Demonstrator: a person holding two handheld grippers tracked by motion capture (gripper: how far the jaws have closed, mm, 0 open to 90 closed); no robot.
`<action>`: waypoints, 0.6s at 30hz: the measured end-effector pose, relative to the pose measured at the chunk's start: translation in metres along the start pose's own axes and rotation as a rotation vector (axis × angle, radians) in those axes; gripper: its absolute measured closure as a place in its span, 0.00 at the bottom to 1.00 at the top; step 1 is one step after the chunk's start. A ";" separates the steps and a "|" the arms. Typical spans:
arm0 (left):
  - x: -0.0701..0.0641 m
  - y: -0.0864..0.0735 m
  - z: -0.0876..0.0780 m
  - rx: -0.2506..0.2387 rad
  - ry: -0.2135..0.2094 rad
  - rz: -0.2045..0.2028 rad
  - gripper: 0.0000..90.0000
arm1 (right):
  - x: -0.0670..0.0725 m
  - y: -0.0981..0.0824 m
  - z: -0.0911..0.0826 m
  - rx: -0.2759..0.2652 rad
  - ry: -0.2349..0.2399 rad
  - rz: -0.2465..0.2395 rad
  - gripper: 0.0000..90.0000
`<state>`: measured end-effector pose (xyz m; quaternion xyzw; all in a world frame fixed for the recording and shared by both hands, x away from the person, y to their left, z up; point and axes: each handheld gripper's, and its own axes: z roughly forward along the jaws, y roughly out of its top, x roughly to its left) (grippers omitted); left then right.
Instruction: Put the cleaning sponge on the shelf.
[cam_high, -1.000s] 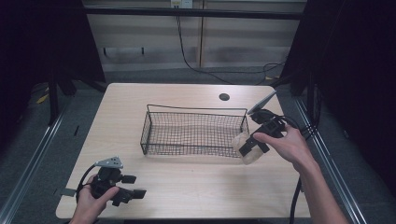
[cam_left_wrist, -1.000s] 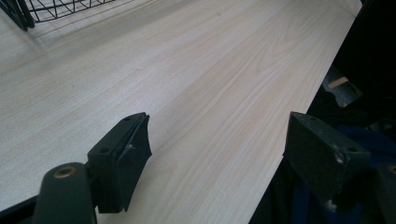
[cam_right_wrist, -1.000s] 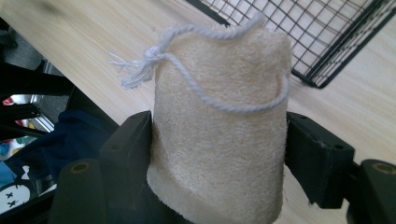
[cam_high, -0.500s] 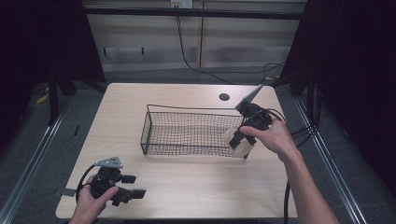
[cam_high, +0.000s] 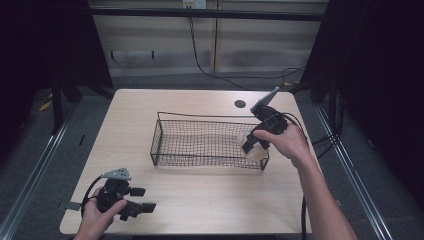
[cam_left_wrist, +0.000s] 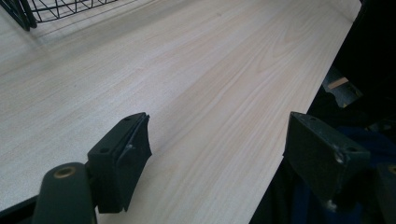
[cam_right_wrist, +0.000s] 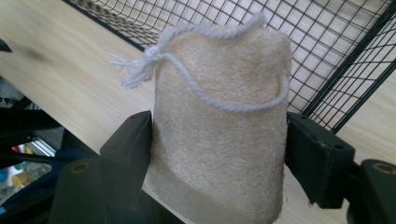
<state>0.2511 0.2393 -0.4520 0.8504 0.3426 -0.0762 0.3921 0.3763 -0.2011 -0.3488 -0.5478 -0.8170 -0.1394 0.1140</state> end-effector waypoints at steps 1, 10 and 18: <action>0.000 0.000 0.000 -0.001 0.002 0.001 0.25 | -0.001 0.001 0.000 -0.002 0.001 0.009 0.30; 0.000 0.000 0.000 -0.001 0.005 -0.006 0.25 | -0.008 0.007 0.002 -0.026 0.017 0.067 0.30; 0.001 0.000 0.000 0.004 0.011 0.000 0.25 | -0.010 0.012 0.006 -0.038 -0.004 0.093 0.30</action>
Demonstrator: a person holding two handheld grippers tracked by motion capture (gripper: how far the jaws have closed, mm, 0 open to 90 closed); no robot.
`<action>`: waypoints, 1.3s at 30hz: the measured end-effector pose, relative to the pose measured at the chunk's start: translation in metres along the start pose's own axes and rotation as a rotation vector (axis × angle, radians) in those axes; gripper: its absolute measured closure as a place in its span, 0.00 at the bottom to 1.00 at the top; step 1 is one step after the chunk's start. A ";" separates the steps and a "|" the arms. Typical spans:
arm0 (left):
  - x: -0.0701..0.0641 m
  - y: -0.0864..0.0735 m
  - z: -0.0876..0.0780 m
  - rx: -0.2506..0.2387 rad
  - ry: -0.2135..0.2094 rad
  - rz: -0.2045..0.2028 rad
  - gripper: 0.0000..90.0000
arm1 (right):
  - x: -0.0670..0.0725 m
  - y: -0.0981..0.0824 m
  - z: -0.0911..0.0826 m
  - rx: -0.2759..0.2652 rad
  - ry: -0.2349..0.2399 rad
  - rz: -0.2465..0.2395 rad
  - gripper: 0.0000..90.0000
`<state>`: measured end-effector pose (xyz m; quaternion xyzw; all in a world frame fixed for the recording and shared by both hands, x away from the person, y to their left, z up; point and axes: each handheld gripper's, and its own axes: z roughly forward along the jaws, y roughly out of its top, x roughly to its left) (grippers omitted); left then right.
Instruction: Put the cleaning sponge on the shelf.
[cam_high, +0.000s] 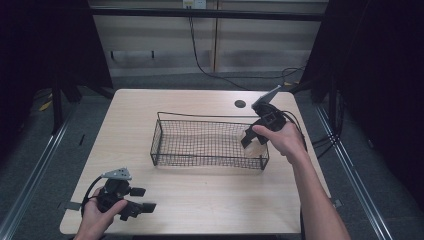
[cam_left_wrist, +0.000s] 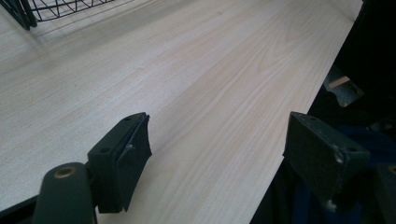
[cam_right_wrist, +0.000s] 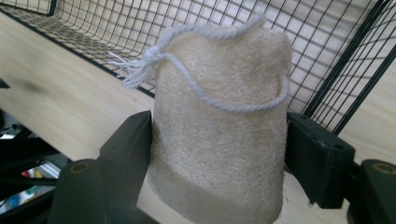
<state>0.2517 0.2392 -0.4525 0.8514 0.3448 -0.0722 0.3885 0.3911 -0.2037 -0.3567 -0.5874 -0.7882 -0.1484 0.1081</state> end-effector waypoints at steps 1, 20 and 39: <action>0.000 0.000 0.000 0.000 0.001 -0.001 0.25 | 0.000 0.001 0.001 -0.007 -0.001 -0.001 0.30; 0.001 0.000 0.000 0.002 -0.001 -0.002 0.25 | -0.005 0.011 0.022 -0.013 -0.037 0.106 0.30; 0.001 0.000 0.000 0.004 0.000 -0.006 0.25 | -0.017 0.013 0.051 0.014 -0.144 0.213 0.30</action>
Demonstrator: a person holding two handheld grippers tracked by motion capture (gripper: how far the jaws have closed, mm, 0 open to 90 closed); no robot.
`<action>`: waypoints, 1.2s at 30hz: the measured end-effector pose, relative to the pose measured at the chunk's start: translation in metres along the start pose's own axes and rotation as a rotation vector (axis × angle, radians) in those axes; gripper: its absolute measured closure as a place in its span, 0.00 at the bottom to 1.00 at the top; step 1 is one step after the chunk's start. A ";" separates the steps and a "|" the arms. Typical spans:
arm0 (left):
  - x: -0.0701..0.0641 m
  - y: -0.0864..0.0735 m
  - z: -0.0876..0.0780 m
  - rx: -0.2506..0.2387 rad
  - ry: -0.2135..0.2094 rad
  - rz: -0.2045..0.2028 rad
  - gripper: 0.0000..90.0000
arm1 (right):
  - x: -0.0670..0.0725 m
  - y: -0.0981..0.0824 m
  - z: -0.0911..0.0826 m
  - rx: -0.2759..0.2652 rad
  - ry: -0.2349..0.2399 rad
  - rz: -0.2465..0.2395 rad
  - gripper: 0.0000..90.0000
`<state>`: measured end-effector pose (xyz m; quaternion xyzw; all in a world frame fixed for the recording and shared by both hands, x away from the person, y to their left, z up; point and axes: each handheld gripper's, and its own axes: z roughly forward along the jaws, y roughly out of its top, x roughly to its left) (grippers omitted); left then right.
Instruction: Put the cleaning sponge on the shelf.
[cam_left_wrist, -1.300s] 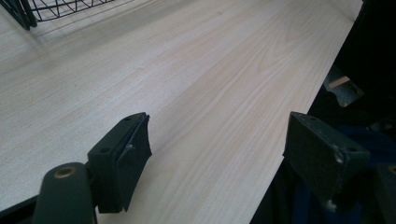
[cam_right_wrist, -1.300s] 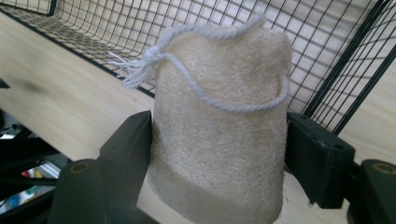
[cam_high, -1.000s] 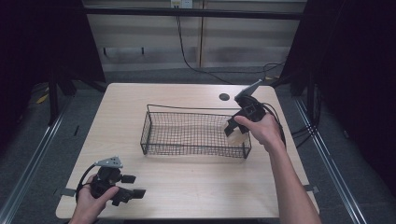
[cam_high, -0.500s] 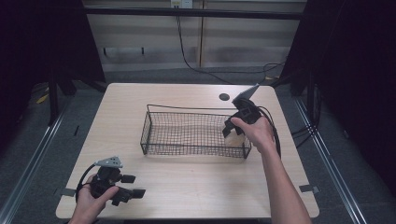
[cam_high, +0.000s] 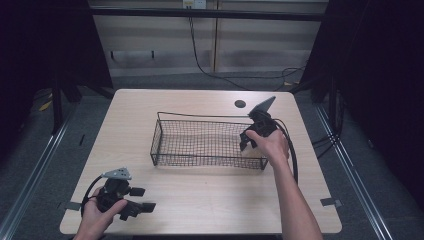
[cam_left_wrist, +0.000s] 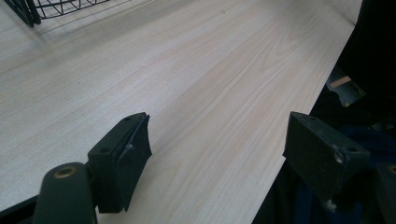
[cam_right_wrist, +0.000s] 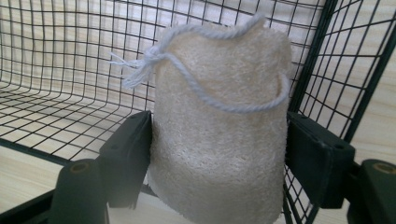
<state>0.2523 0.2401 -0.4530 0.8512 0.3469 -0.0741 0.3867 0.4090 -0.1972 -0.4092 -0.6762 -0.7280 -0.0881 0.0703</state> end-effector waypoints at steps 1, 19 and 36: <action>0.000 0.000 0.000 -0.002 0.001 0.000 0.25 | 0.000 0.000 0.001 -0.003 -0.004 0.009 0.30; -0.001 0.000 0.000 -0.002 0.001 0.005 0.25 | 0.001 0.001 0.018 0.000 -0.037 0.038 0.30; -0.001 0.000 0.000 0.000 -0.003 0.004 0.25 | 0.007 0.004 0.028 0.033 -0.058 0.031 0.29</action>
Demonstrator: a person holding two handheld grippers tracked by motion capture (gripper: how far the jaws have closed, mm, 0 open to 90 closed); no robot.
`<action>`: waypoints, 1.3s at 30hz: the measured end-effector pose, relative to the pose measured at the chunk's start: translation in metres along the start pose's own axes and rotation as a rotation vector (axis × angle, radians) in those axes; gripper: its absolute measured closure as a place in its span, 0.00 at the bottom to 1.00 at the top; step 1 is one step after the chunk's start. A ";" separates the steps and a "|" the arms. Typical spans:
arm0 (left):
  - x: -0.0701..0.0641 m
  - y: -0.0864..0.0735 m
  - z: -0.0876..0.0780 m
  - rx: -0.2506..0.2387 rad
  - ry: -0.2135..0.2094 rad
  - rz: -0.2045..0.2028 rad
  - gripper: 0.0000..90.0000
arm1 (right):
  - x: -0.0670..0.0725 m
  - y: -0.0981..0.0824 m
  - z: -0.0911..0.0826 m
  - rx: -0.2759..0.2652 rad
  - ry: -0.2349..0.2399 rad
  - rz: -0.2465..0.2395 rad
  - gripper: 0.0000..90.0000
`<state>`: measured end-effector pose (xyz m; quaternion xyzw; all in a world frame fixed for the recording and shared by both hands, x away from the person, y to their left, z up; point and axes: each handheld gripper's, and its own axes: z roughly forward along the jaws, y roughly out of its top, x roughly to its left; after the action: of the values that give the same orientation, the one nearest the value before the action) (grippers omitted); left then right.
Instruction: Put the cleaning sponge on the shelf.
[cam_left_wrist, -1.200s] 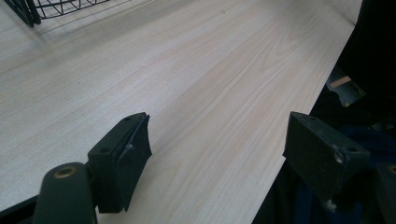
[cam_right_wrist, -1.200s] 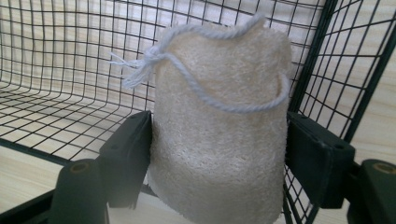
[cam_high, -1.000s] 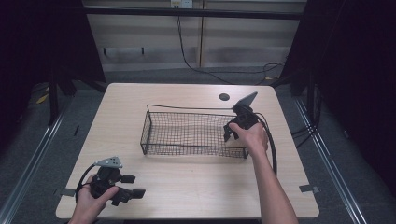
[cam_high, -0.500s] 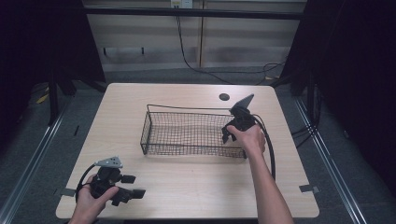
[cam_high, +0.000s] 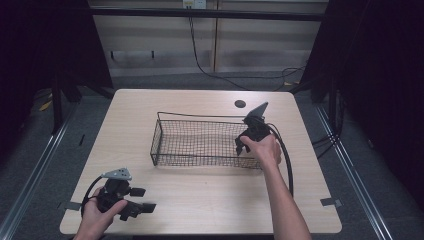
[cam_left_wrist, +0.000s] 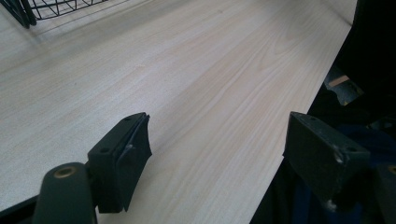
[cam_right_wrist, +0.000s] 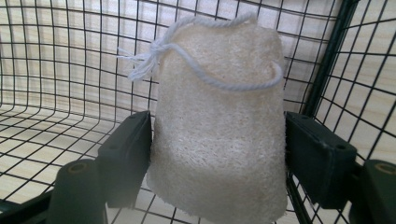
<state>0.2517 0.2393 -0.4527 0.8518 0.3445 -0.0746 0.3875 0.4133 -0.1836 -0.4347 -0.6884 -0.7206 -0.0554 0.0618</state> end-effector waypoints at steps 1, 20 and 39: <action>0.000 0.000 0.000 0.001 -0.001 0.003 0.25 | 0.000 0.000 0.000 -0.003 -0.001 0.000 0.29; 0.000 0.000 -0.001 -0.003 -0.002 0.004 0.25 | 0.004 0.002 0.007 0.025 -0.022 -0.007 0.29; 0.000 0.000 0.000 -0.001 -0.004 0.005 0.25 | 0.002 0.001 0.009 0.040 -0.007 -0.009 0.21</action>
<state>0.2514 0.2393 -0.4521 0.8523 0.3419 -0.0750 0.3888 0.4143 -0.1796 -0.4428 -0.6840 -0.7248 -0.0391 0.0728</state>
